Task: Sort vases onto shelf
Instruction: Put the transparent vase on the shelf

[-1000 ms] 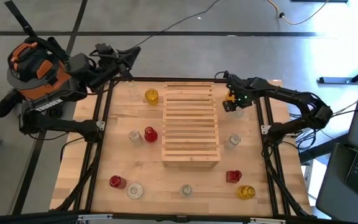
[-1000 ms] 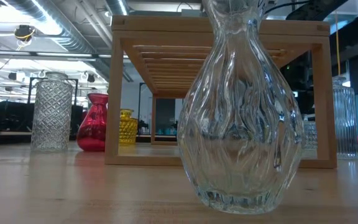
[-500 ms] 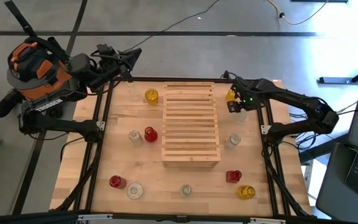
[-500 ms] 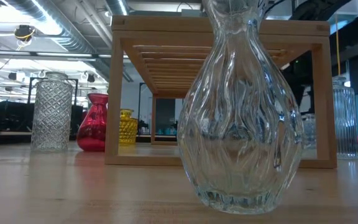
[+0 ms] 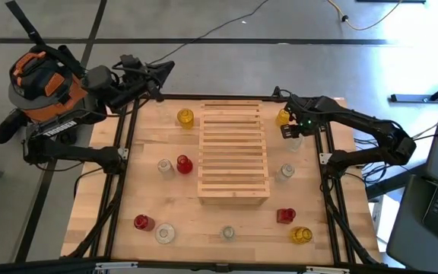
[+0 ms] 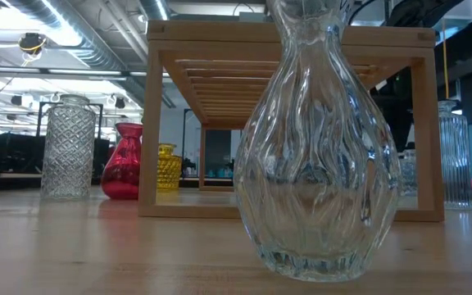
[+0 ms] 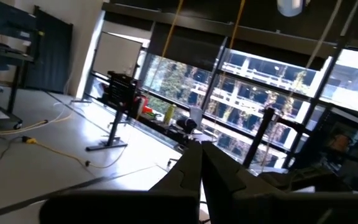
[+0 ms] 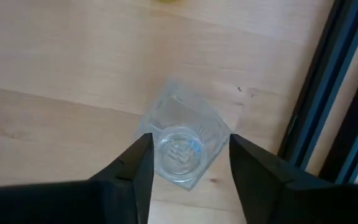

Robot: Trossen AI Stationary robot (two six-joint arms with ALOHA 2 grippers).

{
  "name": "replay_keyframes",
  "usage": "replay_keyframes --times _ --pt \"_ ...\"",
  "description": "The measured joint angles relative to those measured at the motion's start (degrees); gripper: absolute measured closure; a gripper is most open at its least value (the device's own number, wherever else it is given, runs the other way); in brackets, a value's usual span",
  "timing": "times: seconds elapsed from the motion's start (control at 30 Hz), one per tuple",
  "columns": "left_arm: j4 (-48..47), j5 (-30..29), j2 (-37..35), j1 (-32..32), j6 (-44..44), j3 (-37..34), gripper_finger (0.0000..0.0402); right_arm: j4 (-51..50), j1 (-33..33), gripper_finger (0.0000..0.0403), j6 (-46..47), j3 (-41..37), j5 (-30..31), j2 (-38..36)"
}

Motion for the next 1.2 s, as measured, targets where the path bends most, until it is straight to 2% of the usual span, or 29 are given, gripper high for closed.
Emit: replay_keyframes --times 0.2,0.33,0.57,0.7,1.0,1.2 --pt "-0.2 3.0 0.0 0.0 -0.3 0.0 0.0401 3.1 0.0 0.0255 -1.2 -3.9 -3.5 -0.2" --pt "-0.3 3.1 0.0 0.0 -0.3 0.0 0.0401 4.4 0.0 0.0267 -1.5 -5.4 -3.4 -0.3" --pt "-0.2 3.1 0.0 0.0 -0.4 0.0 0.0401 3.7 0.0 0.0349 -4.2 -3.5 -3.0 -0.1" --pt "-0.3 3.1 0.0 0.0 -0.4 0.0 0.0401 2.9 0.0 0.035 -4.3 -1.5 -3.5 0.1" --pt "-0.8 3.1 0.0 0.0 -0.3 0.0 0.0401 -8.5 0.0 0.035 -7.8 7.6 -7.4 0.1" --pt "-1.1 3.1 0.0 0.0 -0.2 0.0 0.0401 -16.4 0.0 0.035 -11.4 21.9 -9.5 0.1"
